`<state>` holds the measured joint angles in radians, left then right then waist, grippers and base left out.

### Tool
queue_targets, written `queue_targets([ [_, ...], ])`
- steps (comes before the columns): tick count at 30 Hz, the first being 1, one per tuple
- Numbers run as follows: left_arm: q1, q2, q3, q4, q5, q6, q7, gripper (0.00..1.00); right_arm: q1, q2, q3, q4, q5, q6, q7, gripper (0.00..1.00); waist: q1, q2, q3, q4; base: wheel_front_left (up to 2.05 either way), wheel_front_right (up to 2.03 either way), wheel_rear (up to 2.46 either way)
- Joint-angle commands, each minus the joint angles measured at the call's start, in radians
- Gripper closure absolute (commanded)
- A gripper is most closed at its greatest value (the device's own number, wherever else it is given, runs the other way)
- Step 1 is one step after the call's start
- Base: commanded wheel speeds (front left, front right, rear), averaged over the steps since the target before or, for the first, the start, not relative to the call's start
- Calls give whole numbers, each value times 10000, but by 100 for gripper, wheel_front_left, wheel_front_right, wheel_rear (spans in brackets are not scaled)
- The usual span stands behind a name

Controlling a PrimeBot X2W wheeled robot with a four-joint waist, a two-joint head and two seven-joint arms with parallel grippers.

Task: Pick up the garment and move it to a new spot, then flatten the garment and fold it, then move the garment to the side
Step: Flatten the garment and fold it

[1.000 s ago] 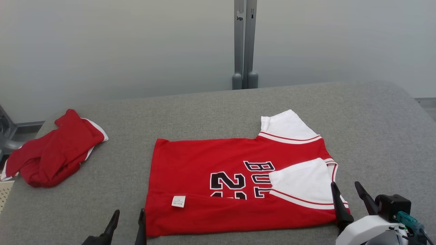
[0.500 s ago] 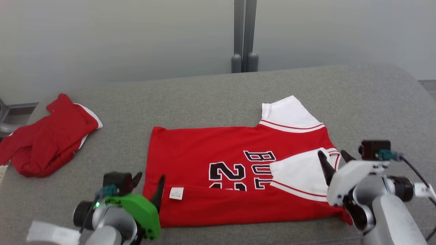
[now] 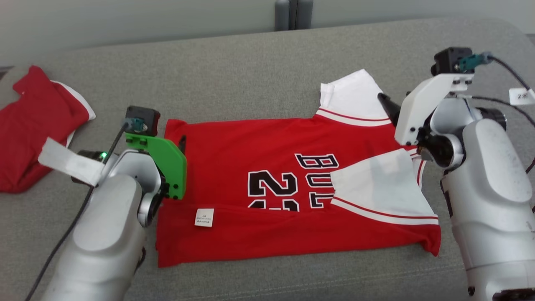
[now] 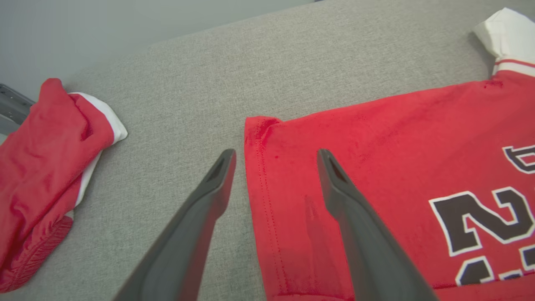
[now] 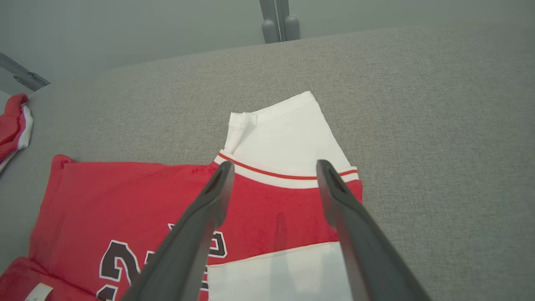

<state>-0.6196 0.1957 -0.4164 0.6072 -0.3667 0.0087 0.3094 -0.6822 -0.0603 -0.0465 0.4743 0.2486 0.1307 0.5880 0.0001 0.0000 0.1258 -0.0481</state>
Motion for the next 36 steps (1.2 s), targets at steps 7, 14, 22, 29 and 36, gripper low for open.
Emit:
queue_targets([
  [7,-2038,372,-85,1326,212,-329,977,4,-1553,-590,169,539,-364,0,675,0,-1,0,2036,-301,0,0,0],
  [14,-3134,260,-293,2306,340,-422,1542,13,-2233,-519,217,1074,-577,0,379,0,-1,0,2628,-358,0,0,0],
  [22,-3704,296,-309,2865,282,-294,1417,0,-2428,-744,380,1292,-605,0,132,0,-1,0,2816,-332,0,0,0],
  [29,-4133,305,-366,3317,225,-270,1531,5,-2672,-839,548,1408,-646,0,52,0,-1,0,2924,-375,0,0,0],
  [36,-4387,89,-437,3789,7,-498,2122,60,-2937,-888,709,1498,-692,0,172,0,-1,0,3068,-337,0,0,0],
])
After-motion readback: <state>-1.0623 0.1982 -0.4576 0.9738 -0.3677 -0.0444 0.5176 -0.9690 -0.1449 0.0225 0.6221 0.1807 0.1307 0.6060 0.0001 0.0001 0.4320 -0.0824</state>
